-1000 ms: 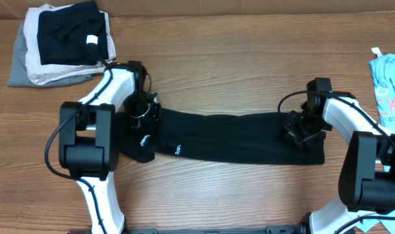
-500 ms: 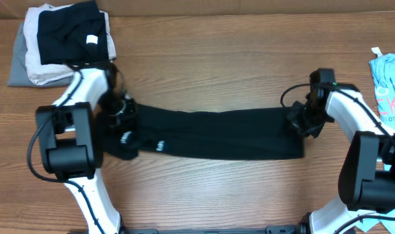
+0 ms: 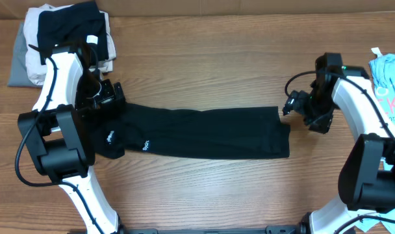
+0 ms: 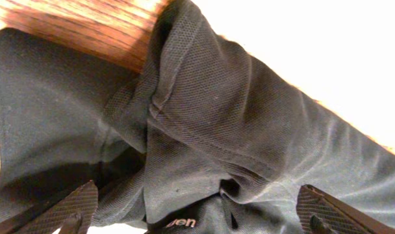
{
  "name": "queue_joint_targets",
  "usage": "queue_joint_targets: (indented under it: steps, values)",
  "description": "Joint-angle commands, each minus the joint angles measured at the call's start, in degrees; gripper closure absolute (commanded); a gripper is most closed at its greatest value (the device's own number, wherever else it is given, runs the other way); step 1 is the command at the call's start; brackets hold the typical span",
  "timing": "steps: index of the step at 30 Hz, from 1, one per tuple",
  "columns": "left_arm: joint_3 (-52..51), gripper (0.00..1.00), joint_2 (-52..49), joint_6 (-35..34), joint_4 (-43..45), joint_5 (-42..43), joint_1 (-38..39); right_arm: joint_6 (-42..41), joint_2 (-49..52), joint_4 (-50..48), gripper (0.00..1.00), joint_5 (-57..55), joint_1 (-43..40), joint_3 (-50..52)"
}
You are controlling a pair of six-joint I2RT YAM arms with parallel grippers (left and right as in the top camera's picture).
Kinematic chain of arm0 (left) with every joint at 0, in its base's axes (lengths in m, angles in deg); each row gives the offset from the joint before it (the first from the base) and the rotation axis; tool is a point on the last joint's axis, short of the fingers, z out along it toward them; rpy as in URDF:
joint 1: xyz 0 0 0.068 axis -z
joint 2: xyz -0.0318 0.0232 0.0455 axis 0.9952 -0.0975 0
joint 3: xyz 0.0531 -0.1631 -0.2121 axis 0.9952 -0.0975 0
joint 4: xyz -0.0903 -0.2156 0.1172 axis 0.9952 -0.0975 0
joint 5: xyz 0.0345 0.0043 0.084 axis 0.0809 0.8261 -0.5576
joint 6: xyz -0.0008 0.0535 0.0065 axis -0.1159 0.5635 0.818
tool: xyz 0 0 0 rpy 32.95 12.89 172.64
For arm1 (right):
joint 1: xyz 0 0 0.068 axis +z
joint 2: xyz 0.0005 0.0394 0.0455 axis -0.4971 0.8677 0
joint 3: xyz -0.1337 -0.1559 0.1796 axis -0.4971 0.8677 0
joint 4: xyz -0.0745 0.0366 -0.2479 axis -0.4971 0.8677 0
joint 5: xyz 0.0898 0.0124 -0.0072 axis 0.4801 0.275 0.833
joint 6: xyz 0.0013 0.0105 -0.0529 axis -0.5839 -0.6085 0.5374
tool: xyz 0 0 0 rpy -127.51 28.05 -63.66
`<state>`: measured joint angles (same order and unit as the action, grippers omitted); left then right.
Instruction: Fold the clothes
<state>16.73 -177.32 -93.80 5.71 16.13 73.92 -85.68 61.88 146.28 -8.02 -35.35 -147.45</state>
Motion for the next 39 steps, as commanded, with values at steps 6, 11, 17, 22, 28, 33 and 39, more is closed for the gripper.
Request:
queue_joint_targets:
  steps: [6, 11, 17, 22, 28, 33, 39]
  values:
    - [1.20, 0.00, -0.52, 1.40, 2.45, 1.18, 0.28, 6.29, 0.26, -6.69, 0.05, 10.49, 0.00, 10.93]
    - [1.20, 0.00, -0.52, 1.38, 2.67, 1.18, 0.28, 8.98, 0.28, -8.66, 0.03, 15.15, 0.07, 14.45]
    - [1.20, 0.00, -0.52, 1.38, 3.08, 1.20, 0.39, 9.29, 0.37, -13.00, 0.25, 19.06, 0.81, 18.10]
    - [1.20, 0.00, -0.52, 0.52, 3.02, 1.22, 0.39, 5.53, 0.37, -16.11, 0.79, 20.17, 3.89, 20.04]
    - [1.20, 0.00, -0.52, 0.52, 2.99, 1.22, 0.42, 0.04, 0.35, -18.78, 0.96, 18.67, 6.23, 19.61]
    - [1.20, 0.00, -0.52, 0.52, 2.34, 1.22, 0.42, -2.16, 0.35, -12.28, 0.96, 8.72, 2.62, 14.43]
    - [1.20, 0.00, -0.52, 0.57, 1.70, 2.64, 0.42, -1.55, -0.87, -2.56, 0.96, 2.95, -2.40, 5.88]
